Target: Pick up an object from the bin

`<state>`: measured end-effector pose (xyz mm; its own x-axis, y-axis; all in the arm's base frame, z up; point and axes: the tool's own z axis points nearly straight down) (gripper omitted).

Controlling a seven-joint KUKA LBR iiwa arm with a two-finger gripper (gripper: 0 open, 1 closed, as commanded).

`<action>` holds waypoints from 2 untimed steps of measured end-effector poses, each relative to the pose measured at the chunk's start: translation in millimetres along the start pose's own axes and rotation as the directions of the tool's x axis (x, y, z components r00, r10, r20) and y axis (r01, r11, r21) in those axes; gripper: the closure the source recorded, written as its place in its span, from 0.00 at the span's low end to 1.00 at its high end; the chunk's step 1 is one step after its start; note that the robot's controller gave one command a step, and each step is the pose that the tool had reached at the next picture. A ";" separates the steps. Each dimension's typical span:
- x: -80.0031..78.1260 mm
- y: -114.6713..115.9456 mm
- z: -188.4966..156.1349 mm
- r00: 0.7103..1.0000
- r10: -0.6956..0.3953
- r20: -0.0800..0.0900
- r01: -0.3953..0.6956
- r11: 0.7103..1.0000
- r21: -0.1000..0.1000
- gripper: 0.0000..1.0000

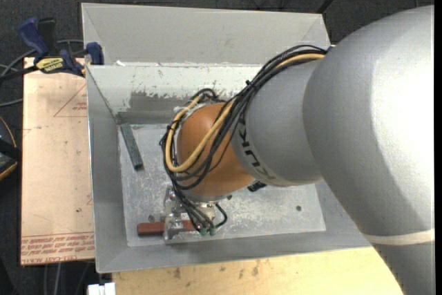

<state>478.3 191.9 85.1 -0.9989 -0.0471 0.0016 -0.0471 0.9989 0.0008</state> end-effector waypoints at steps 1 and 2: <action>-1.5 -0.8 -33.9 1.000 -0.015 -0.001 0.015 1.000 0.001 1.00; -2.8 1.7 -62.0 1.000 -0.012 0.006 0.012 1.000 -0.001 1.00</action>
Offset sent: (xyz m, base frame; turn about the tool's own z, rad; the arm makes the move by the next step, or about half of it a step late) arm -0.0003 0.0079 0.0420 0.0141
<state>481.1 193.7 147.1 -0.9982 -0.0593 -0.0040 -0.0593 0.9982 0.0023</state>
